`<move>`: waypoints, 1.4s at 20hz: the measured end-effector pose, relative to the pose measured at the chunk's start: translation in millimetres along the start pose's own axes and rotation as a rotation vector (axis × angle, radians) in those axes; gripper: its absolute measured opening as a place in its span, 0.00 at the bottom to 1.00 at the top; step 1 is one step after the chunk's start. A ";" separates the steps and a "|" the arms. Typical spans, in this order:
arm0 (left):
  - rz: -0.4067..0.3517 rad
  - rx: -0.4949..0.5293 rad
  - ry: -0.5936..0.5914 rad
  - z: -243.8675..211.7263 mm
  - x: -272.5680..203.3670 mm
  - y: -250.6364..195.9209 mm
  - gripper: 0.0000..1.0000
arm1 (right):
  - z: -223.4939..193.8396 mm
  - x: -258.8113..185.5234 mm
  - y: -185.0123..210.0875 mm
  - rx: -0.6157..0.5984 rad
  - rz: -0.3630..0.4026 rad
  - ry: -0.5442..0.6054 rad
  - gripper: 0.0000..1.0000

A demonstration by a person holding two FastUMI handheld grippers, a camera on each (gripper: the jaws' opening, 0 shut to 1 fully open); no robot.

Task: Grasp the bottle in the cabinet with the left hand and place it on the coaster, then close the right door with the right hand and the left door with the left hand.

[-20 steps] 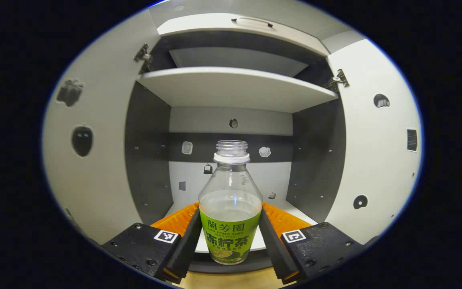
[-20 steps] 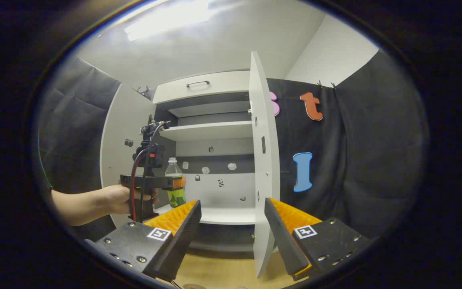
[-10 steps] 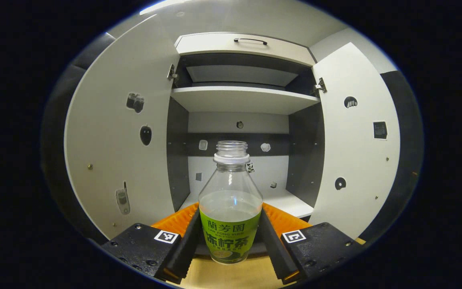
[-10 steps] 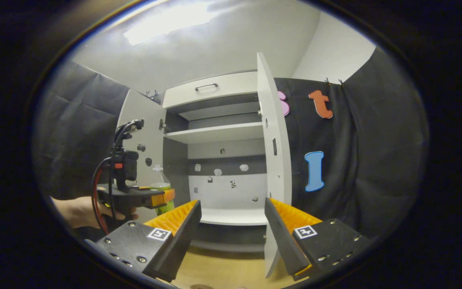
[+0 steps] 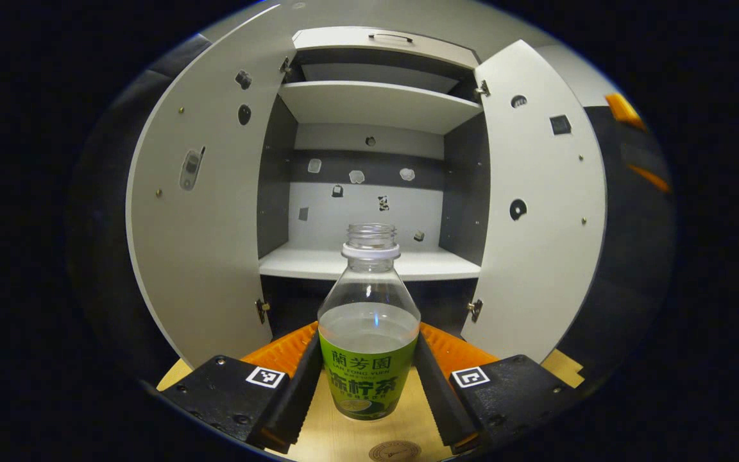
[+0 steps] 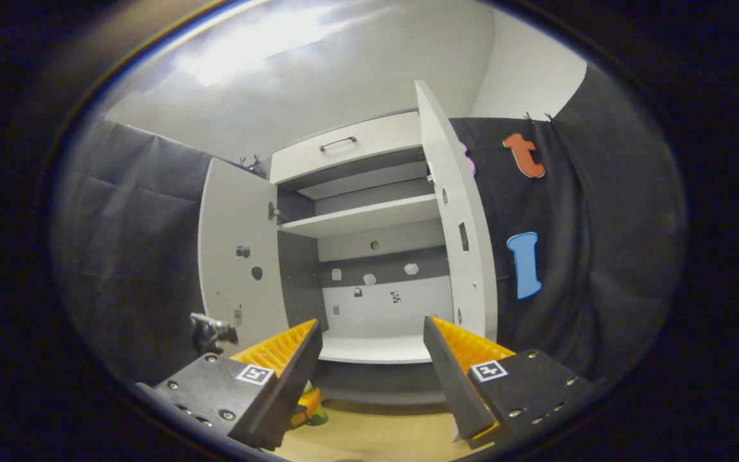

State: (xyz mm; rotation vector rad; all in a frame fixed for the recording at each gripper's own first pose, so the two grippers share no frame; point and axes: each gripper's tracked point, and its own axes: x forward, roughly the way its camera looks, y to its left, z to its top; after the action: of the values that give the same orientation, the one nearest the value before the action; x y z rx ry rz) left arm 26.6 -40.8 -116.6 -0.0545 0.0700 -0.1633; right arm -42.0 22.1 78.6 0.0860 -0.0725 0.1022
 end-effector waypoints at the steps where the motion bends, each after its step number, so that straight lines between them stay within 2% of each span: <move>1: -0.002 0.011 -0.004 -15.8 -1.4 -2.4 0.80 | 0.3 0.1 -2.3 -0.004 -0.005 0.000 0.95; 3: -0.015 0.043 0.019 -55.7 -4.2 -12.2 0.80 | -1.5 -1.0 -9.6 -0.013 -0.020 0.009 0.96; 6: -0.086 0.072 0.077 -113.2 -11.4 -37.3 0.80 | -3.5 -4.5 -22.4 -0.013 -0.047 0.026 0.93; 9: -0.135 0.033 0.121 -154.4 -18.1 -54.5 0.80 | -6.0 -7.1 -34.9 -0.025 -0.071 0.042 0.96; 10: -0.152 0.023 0.127 -165.6 -18.8 -60.1 0.80 | -6.2 -7.2 -37.7 -0.032 -0.077 0.042 0.93; 15: -0.181 0.097 0.174 -223.0 -28.7 -67.4 0.80 | -10.7 -10.0 -43.3 -0.027 -0.088 0.051 0.96; 16: -0.183 0.100 0.168 -225.4 -31.8 -66.9 0.80 | -11.4 -10.1 -45.1 -0.033 -0.091 0.052 0.96; 17: -0.199 0.102 0.113 -216.2 -31.0 -70.6 0.81 | -13.3 -10.7 -45.0 -0.036 -0.092 0.055 0.96; 21: -0.234 0.092 0.159 -223.5 -32.5 -75.0 0.81 | -22.9 -10.3 -50.0 -0.054 -0.104 0.088 0.96; 24: -0.270 0.110 0.236 -230.1 -37.7 -80.0 0.83 | -20.7 -15.5 -58.9 -0.035 -0.121 0.075 0.96; 27: -0.294 0.113 0.219 -207.6 -37.1 -82.0 0.85 | -24.9 -25.6 -79.0 -0.007 -0.169 0.079 0.93; 28: -0.295 0.117 0.224 -201.6 -36.0 -81.5 0.86 | -25.4 -28.1 -84.6 0.001 -0.183 0.080 0.96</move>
State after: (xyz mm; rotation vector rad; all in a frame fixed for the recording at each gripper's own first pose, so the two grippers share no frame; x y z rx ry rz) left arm -36.9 -125.0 -310.2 0.0710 0.2757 -0.4681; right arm -59.3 -62.2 44.3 0.0893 0.0160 -0.0774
